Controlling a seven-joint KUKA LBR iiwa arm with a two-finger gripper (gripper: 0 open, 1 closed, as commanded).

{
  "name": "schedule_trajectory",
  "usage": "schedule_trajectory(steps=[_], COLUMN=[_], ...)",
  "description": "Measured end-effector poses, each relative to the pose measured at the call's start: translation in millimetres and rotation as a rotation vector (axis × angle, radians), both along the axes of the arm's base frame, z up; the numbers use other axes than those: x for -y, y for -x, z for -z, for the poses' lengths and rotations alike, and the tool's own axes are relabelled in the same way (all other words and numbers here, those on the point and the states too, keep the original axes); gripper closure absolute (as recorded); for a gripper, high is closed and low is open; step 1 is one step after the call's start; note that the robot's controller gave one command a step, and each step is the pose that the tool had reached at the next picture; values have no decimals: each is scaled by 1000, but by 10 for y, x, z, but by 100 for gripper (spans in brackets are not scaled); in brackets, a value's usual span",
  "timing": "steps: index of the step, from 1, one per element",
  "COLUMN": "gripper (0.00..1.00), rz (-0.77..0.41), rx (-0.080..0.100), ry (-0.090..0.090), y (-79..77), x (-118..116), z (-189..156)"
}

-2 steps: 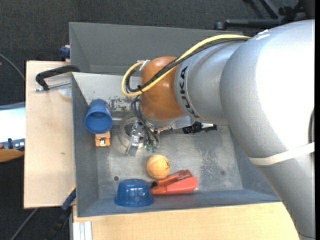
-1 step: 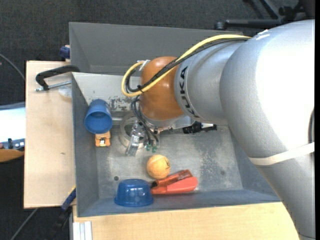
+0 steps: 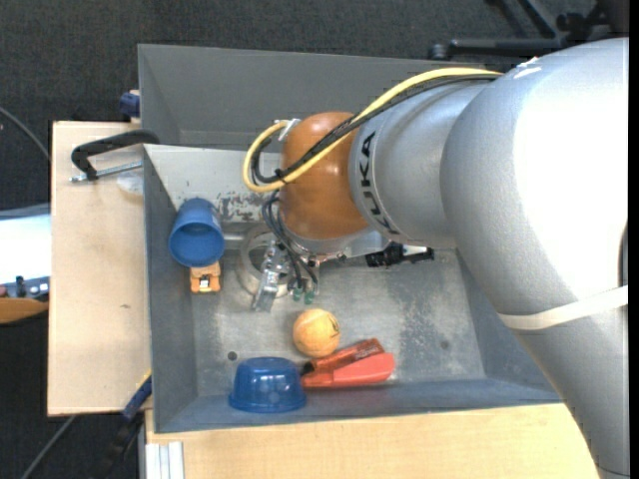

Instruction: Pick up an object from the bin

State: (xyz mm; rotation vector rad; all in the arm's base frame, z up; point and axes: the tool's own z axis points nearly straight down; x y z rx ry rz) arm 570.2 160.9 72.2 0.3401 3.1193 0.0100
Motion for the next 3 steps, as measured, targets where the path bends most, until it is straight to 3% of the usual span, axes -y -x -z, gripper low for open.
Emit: schedule_trajectory(steps=[3], gripper=[100], rz=[0], rx=[3], ry=[-2], y=[-6], x=[0], z=[-441])
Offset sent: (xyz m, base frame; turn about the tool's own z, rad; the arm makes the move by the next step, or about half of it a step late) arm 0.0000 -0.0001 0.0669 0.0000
